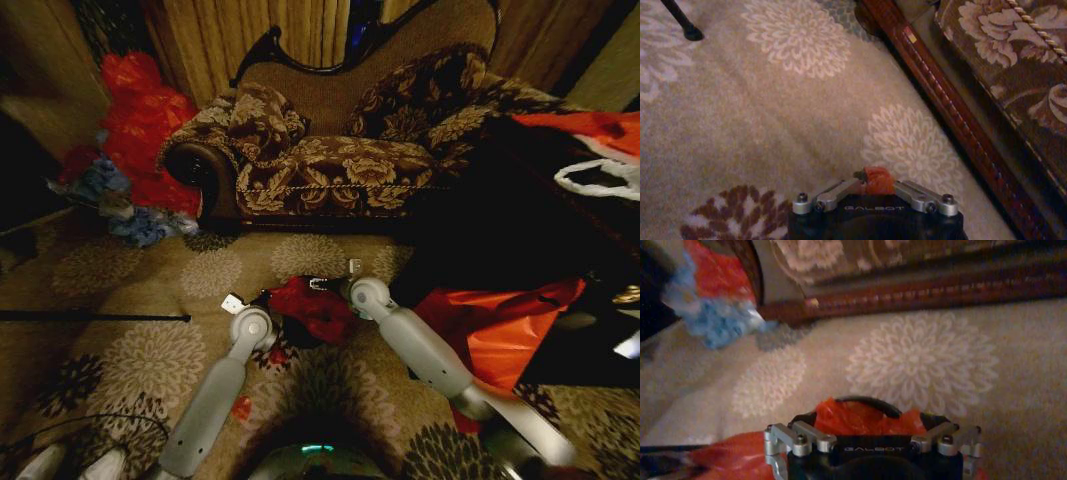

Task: Place a garbage bag over the trash bin.

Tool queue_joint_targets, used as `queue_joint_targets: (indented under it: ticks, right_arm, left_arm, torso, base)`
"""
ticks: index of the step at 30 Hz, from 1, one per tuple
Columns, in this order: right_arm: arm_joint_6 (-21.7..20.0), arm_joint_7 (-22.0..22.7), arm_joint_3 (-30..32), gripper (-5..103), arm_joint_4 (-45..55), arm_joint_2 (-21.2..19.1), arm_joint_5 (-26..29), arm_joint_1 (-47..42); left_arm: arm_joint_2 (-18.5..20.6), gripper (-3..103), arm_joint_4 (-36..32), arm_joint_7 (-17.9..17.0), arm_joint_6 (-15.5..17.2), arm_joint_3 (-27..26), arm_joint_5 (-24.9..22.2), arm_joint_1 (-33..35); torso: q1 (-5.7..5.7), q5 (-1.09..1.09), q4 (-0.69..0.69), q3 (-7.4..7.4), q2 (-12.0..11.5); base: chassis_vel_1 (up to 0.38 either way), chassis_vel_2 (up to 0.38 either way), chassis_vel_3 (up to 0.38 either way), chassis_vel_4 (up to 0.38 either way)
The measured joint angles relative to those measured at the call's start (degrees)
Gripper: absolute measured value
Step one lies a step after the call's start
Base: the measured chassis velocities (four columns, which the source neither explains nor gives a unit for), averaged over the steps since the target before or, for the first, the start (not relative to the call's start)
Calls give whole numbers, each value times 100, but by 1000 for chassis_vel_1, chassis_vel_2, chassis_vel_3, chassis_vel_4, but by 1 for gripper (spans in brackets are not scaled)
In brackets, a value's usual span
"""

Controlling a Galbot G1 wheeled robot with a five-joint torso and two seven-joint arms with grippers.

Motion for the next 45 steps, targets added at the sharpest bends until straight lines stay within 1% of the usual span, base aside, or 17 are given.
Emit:
queue_joint_targets:
  ticks: [2,6,8,9,11,12,13,16,17,19,20,22,29,34,40,43,45]
  right_arm:
    - [49,13,356,100,447,-254,-4,-374]
    - [242,159,904,100,932,-532,37,-1074]
    - [484,189,1238,100,1101,-609,307,-1659]
    - [484,189,1238,100,1101,-609,307,-1659]
    - [610,197,1495,100,1218,-611,774,-2143]
    - [648,235,1696,100,1306,-554,1184,-2444]
    - [648,235,1696,100,1306,-554,1184,-2444]
    - [769,440,2020,100,1319,-205,1775,-2899]
    - [769,440,2020,100,1319,-205,1775,-2899]
    - [814,771,2188,100,1300,-3,2214,-3005]
    - [814,771,2188,100,1300,-3,2214,-3005]
    - [892,1122,2382,100,1281,214,2775,-3089]
    - [1090,1583,2555,100,1093,598,3385,-3232]
    - [1102,1489,2547,100,1003,794,3325,-3259]
    - [1149,1200,2368,102,828,1092,2878,-3172]
    - [1172,1033,2335,91,842,1085,2770,-3181]
    - [1172,998,2333,91,853,1065,2752,-3191]
  left_arm:
    - [17,0,3,8,1,5,0,0]
    - [50,0,15,27,5,9,0,-3]
    - [61,0,32,39,7,10,0,-3]
    - [61,0,32,39,7,10,0,-3]
    - [73,0,59,50,8,23,0,-3]
    - [77,0,81,59,10,46,3,-5]
    - [77,0,81,59,10,46,3,-5]
    - [61,0,146,91,14,113,18,-29]
    - [61,0,146,91,14,113,18,-29]
    - [54,0,169,99,17,144,21,-43]
    - [54,0,169,99,17,144,21,-43]
    - [37,0,189,114,18,158,31,-54]
    - [6,0,193,129,19,154,90,-34]
    - [-11,0,191,137,20,146,112,-17]
    - [-57,0,182,138,19,146,143,-12]
    - [-67,0,171,139,19,148,156,-4]
    - [-73,0,169,140,18,148,160,-1]
  torso:
    - [0,1,0,0,0]
    - [0,1,-2,-1,0]
    - [0,1,-2,-1,0]
    - [0,1,-2,-1,0]
    - [0,1,-2,0,0]
    - [-1,0,-3,-1,0]
    - [-1,0,-3,-1,0]
    - [-1,-1,-1,0,0]
    - [-1,-1,-1,0,0]
    - [-1,1,-1,0,0]
    - [-1,1,-1,0,0]
    - [-1,-1,-2,0,0]
    - [0,-1,-2,0,0]
    - [0,-2,-2,0,0]
    - [1,0,-1,0,0]
    - [1,0,-1,0,0]
    - [1,0,-1,0,0]
  base:
    - [0,0,0,0]
    - [0,0,0,0]
    - [0,0,0,0]
    - [0,0,0,0]
    - [0,0,0,0]
    - [0,0,0,0]
    - [0,0,0,0]
    - [0,0,0,0]
    - [0,0,0,0]
    - [0,0,0,0]
    - [0,0,0,0]
    - [0,0,0,0]
    - [0,0,0,0]
    - [0,0,0,0]
    - [0,0,0,0]
    - [0,0,0,0]
    - [0,0,0,0]
